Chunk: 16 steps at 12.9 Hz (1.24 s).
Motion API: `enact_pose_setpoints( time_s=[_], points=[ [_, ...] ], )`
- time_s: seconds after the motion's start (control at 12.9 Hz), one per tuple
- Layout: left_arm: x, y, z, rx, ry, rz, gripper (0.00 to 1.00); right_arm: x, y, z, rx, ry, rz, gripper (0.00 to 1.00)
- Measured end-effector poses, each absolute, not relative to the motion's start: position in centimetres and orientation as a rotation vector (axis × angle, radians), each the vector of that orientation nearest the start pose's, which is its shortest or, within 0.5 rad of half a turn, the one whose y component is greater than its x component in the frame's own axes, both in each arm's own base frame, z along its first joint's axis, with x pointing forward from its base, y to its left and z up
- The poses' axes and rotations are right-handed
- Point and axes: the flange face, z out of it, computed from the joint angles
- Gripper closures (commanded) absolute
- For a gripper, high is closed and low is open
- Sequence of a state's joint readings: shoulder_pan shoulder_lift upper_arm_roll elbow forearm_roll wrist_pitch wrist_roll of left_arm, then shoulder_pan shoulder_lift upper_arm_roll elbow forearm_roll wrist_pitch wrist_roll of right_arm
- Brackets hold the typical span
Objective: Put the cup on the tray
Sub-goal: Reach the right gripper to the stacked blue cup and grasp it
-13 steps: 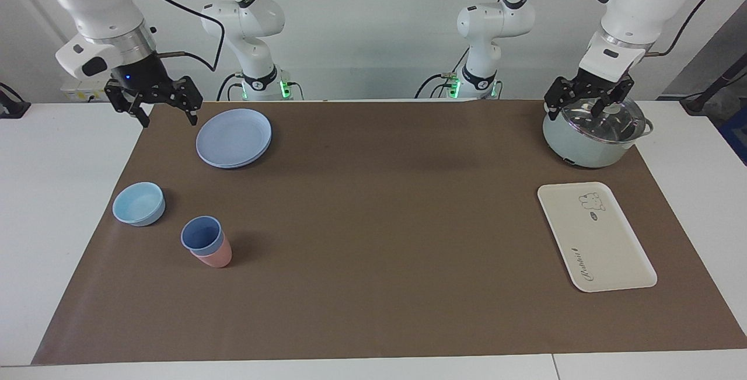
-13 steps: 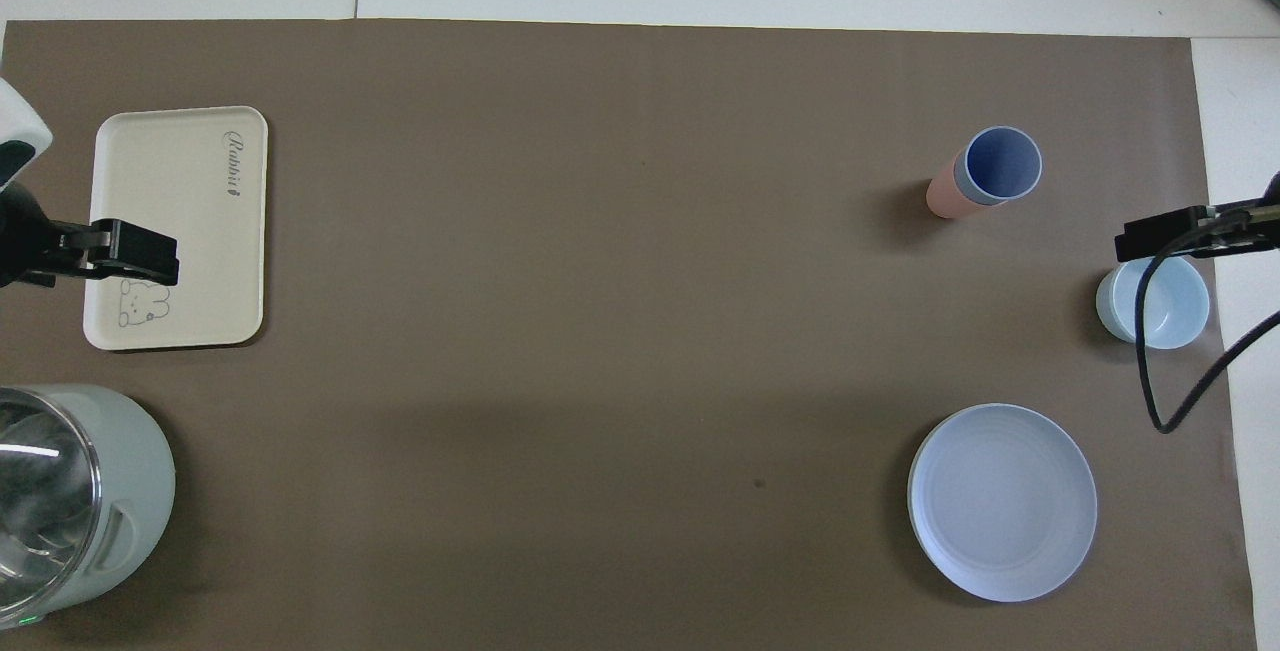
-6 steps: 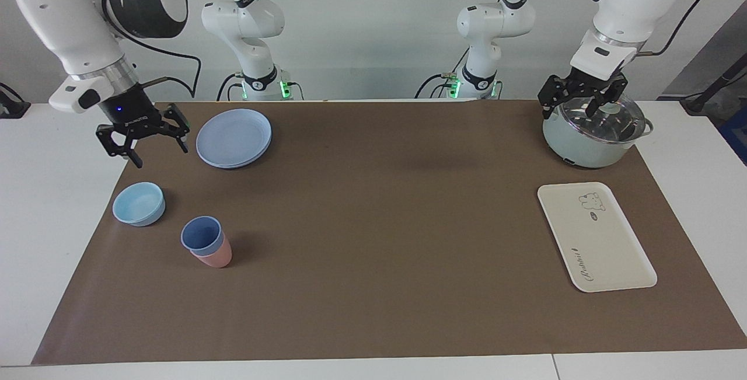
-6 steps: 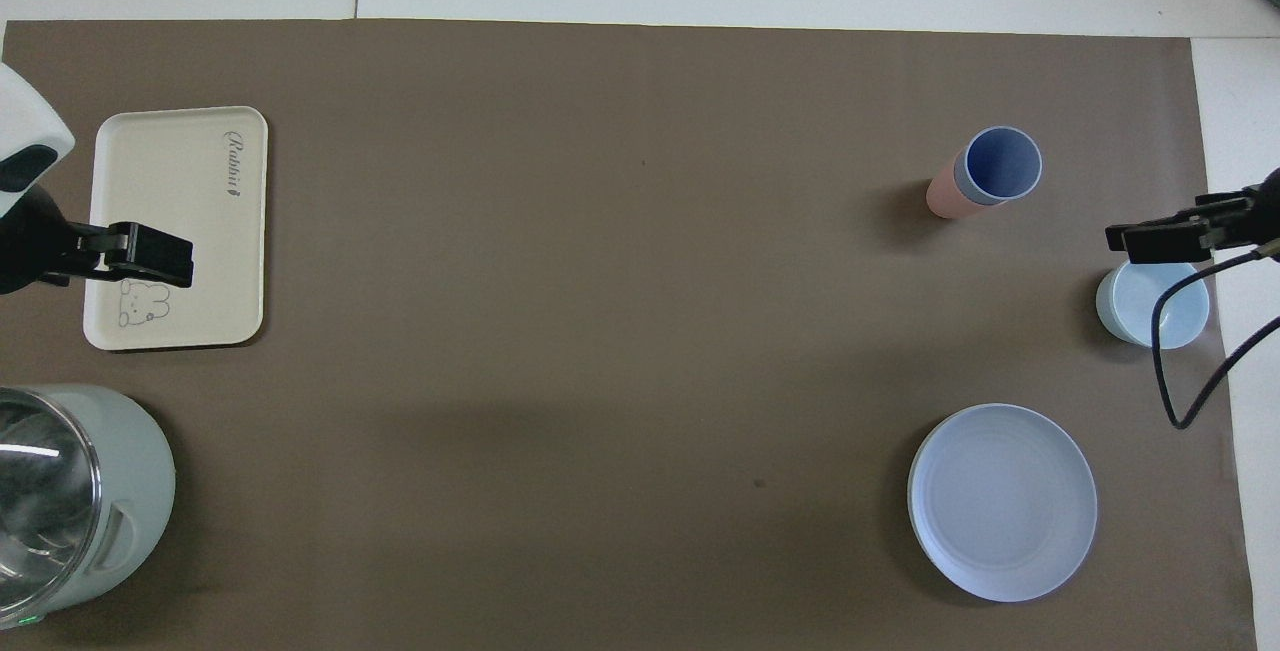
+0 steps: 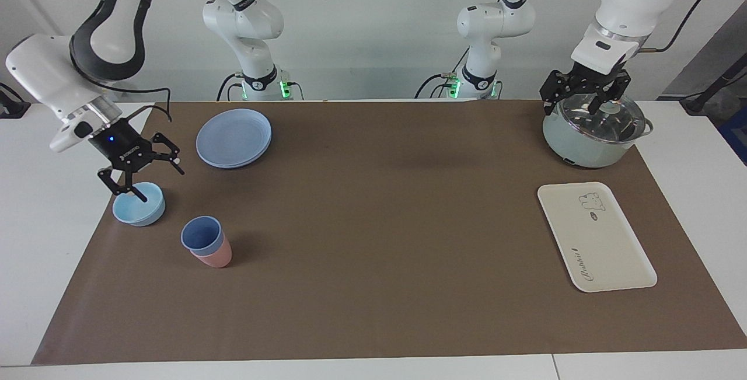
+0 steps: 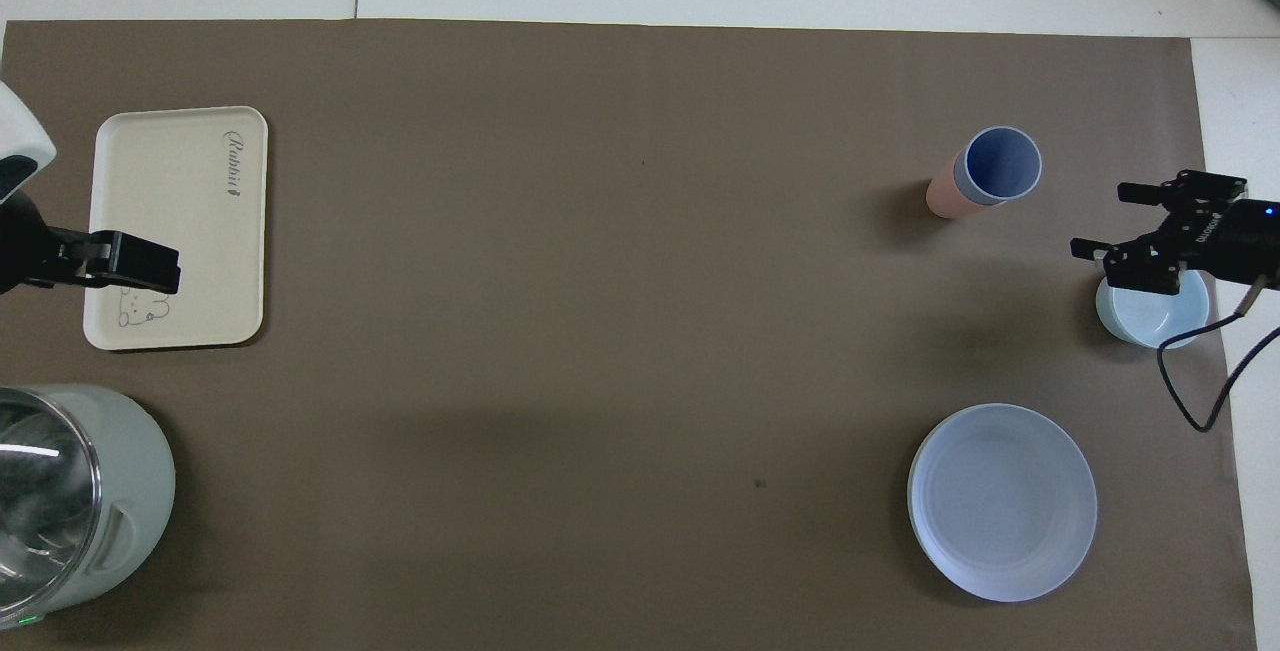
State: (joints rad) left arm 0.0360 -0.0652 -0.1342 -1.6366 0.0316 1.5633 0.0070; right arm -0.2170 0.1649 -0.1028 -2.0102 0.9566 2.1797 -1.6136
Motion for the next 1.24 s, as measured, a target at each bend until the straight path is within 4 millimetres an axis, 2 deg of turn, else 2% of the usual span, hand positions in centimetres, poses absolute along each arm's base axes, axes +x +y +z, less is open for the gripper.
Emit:
enact_pose_setpoints(
  time_s=[0.23, 0.46, 1.24],
  points=[
    [53.1, -5.1, 62.8, -3.097, 0.163, 0.011, 0.00, 58.5, -15.2, 33.5, -2.291, -0.930, -1.027, 0.00],
    [53.0, -5.2, 62.8, -3.097, 0.164, 0.013, 0.00, 58.8, -15.4, 29.3, -2.226, -0.939, -1.170, 0.00],
    [53.0, -4.9, 62.7, -3.097, 0.156, 0.014, 0.00, 60.1, -11.7, 25.7, -2.127, -0.787, -1.336, 0.00]
  ],
)
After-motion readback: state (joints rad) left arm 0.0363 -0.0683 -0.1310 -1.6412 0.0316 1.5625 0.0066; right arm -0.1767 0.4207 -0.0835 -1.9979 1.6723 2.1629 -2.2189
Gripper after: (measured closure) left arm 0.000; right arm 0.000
